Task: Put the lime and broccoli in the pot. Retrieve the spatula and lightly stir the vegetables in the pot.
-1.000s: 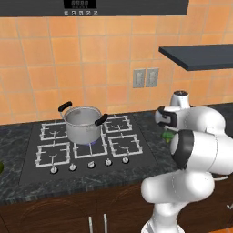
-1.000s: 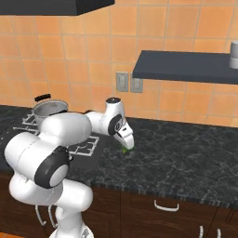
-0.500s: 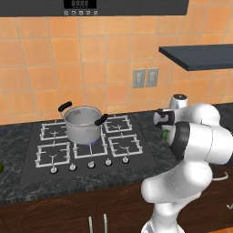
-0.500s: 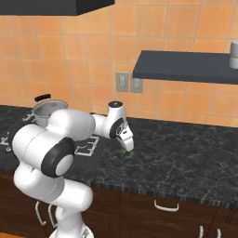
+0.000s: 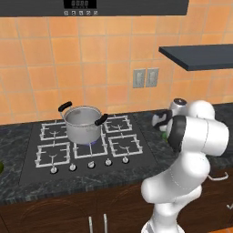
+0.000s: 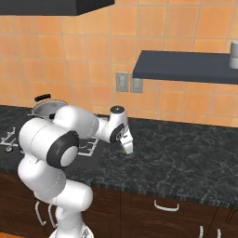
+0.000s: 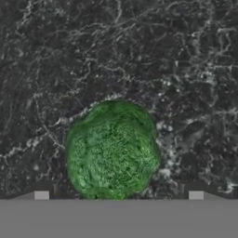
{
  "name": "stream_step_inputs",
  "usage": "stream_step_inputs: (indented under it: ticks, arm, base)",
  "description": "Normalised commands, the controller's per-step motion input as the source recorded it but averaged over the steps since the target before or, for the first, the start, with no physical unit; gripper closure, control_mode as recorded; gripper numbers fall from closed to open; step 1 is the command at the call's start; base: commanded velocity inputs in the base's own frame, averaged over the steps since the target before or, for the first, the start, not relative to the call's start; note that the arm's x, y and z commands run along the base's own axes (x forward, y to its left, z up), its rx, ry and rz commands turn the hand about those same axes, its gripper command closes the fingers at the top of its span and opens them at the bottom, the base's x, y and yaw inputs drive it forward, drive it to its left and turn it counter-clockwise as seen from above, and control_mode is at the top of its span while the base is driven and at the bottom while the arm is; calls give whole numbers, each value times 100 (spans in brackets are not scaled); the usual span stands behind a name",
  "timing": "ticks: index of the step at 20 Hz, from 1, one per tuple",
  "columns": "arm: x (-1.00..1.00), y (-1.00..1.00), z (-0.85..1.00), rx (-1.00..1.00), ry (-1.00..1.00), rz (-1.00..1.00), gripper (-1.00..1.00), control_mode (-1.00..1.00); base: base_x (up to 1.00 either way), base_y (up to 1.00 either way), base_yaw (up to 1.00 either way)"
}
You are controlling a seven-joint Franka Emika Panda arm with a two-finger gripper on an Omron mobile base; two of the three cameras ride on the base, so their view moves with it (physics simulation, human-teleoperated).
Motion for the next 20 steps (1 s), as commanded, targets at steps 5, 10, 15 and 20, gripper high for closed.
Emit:
stream_step_inputs:
  ticks: [5, 10, 15, 20]
  arm:
    - [22, -3, -18, 5, -1, -7, -100, -100]
    - [20, -4, -20, 5, -1, -6, -100, -100]
    - [9, -1, -9, 1, 0, -3, 100, -100]
    - [-29, 17, 28, -1, -22, 5, 100, -100]
  base:
    - [0, 0, 0]
    - [0, 0, 0]
    - [0, 0, 0]
    - [0, 0, 0]
